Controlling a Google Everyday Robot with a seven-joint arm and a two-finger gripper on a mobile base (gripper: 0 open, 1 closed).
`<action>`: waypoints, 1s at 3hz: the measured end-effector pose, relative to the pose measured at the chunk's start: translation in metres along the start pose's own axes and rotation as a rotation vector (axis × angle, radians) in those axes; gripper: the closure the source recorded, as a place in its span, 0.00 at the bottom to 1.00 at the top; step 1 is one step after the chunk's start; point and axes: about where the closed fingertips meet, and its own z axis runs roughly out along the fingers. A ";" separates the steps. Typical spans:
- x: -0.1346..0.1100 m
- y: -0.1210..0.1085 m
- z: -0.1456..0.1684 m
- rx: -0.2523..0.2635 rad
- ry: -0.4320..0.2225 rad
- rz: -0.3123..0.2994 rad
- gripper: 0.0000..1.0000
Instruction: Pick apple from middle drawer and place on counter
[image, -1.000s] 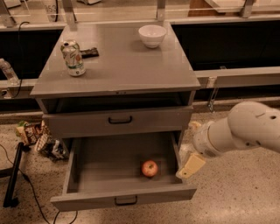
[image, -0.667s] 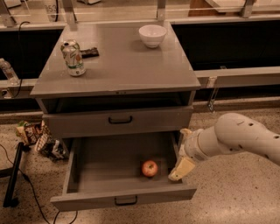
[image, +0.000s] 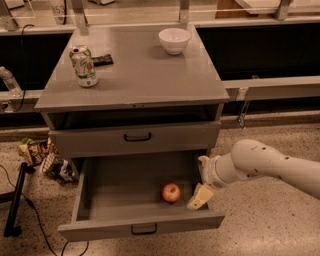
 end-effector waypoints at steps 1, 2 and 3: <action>0.003 0.001 0.007 -0.011 0.007 0.004 0.00; 0.008 0.003 0.021 -0.025 -0.006 0.019 0.00; 0.014 0.002 0.045 -0.037 -0.010 0.034 0.00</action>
Offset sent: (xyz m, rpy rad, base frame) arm 0.0022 0.0081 -0.0409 0.0432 0.0418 -0.0130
